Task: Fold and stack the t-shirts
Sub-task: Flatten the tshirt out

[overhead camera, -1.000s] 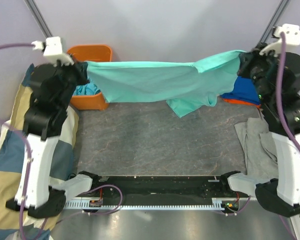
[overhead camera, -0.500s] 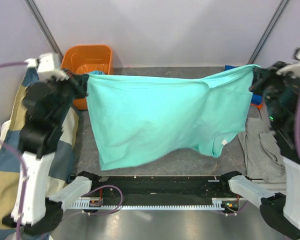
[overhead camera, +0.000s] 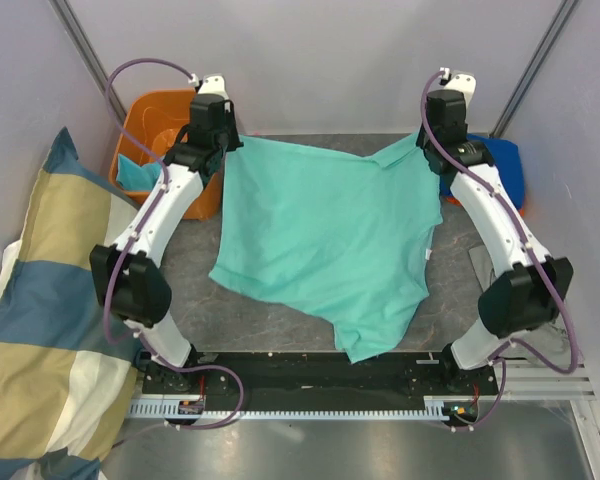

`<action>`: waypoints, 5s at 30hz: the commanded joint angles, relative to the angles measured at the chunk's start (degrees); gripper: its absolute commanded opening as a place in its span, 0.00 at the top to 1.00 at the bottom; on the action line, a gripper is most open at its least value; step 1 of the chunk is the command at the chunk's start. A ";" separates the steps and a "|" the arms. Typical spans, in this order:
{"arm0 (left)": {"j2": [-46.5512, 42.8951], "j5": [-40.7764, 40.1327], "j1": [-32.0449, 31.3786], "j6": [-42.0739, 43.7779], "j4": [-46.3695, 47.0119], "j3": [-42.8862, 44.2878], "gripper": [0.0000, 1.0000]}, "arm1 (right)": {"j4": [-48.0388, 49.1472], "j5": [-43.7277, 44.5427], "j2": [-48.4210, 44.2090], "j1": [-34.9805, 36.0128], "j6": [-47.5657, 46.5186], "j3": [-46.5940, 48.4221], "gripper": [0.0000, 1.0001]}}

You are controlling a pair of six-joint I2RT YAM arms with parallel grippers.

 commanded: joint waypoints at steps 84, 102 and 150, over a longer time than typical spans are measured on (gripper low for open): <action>32.85 -4.50 -0.25 -1.29 9.83 11.45 0.98 | 19.76 -12.67 32.65 -5.37 4.08 3.12 1.00; 37.79 -8.18 -0.25 4.60 11.94 17.51 0.38 | 21.33 -14.08 39.87 -8.18 3.56 11.65 0.05; -11.70 -12.59 -26.00 -14.21 14.40 -45.15 0.00 | 29.95 -43.00 33.45 -6.60 20.34 -5.32 0.02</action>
